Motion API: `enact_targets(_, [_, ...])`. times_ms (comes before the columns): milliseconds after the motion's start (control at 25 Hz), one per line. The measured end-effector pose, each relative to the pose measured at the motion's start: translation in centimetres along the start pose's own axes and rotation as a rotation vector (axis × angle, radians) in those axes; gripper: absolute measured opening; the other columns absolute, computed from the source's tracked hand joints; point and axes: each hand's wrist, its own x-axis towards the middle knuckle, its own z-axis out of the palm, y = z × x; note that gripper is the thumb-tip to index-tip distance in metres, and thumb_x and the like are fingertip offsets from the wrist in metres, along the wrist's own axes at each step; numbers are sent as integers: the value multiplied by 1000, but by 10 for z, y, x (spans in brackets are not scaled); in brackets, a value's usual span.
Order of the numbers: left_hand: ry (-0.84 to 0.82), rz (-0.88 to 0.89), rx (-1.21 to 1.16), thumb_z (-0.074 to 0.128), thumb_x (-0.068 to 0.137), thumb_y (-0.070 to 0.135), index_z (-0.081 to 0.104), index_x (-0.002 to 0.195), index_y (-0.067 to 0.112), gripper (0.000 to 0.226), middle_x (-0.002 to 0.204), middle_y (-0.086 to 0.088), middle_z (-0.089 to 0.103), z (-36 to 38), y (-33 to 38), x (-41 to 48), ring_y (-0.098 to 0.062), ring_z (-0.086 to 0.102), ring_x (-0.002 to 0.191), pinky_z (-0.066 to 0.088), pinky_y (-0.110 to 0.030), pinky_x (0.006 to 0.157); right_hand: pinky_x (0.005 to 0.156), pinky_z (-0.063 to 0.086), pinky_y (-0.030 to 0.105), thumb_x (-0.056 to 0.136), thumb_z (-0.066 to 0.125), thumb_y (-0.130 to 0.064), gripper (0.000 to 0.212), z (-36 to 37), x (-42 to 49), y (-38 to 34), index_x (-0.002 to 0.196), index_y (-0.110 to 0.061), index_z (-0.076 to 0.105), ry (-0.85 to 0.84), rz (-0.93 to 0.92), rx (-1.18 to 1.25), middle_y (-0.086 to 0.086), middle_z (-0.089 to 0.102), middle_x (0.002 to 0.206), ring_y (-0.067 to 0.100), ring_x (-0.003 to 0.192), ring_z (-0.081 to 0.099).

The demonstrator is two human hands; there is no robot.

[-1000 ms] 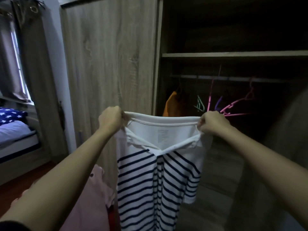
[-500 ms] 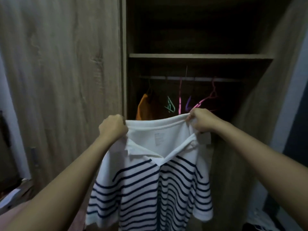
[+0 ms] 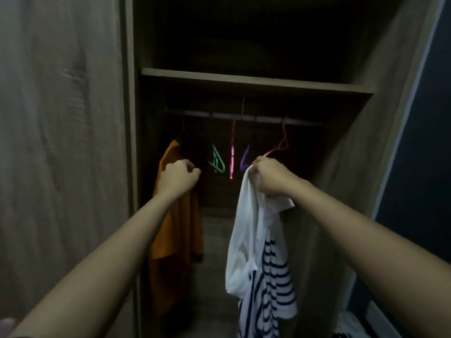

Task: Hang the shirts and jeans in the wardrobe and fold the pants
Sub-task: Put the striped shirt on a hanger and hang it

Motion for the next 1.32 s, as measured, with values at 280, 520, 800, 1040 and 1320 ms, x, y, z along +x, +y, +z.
enact_targets(280, [-25, -351, -501, 41, 96, 46, 43, 138, 8, 56, 127, -12, 56, 87, 44, 105, -26, 56, 113, 46, -35, 88, 93, 48, 33, 83, 54, -3, 38, -12, 27, 57, 121, -10, 59, 42, -7, -9, 4, 50, 127, 25, 112, 53])
enact_targets(520, [64, -352, -463, 56, 92, 24, 53, 117, 8, 30, 115, -12, 59, 120, 63, 151, -26, 60, 101, 52, -37, 85, 95, 45, 31, 78, 55, 0, 47, -12, 44, 100, 122, -14, 59, 77, -40, -14, 0, 47, 128, 22, 115, 50])
enact_targets(800, [152, -149, -332, 60, 87, 17, 59, 112, 9, 26, 103, -9, 63, 103, 59, 152, -24, 63, 94, 54, -40, 85, 94, 45, 27, 80, 55, 1, 47, 4, 45, 100, 124, -14, 58, 89, -28, 48, -1, 47, 127, 19, 115, 50])
enact_targets(1040, [104, -175, -102, 63, 88, 22, 48, 119, 10, 37, 114, -14, 63, 86, 24, 77, -30, 63, 102, 55, -41, 85, 94, 43, 27, 79, 53, 4, 44, 27, 21, 73, 121, -9, 58, 46, 9, 84, 4, 48, 126, 23, 115, 51])
enact_targets(1320, [-82, 51, 54, 42, 99, 22, 44, 109, 9, 17, 97, -6, 61, -5, -40, -50, -26, 64, 85, 52, -35, 67, 96, 44, 32, 83, 53, 1, 40, 73, -7, 37, 122, -5, 56, -89, 78, 57, 8, 41, 134, 28, 117, 50])
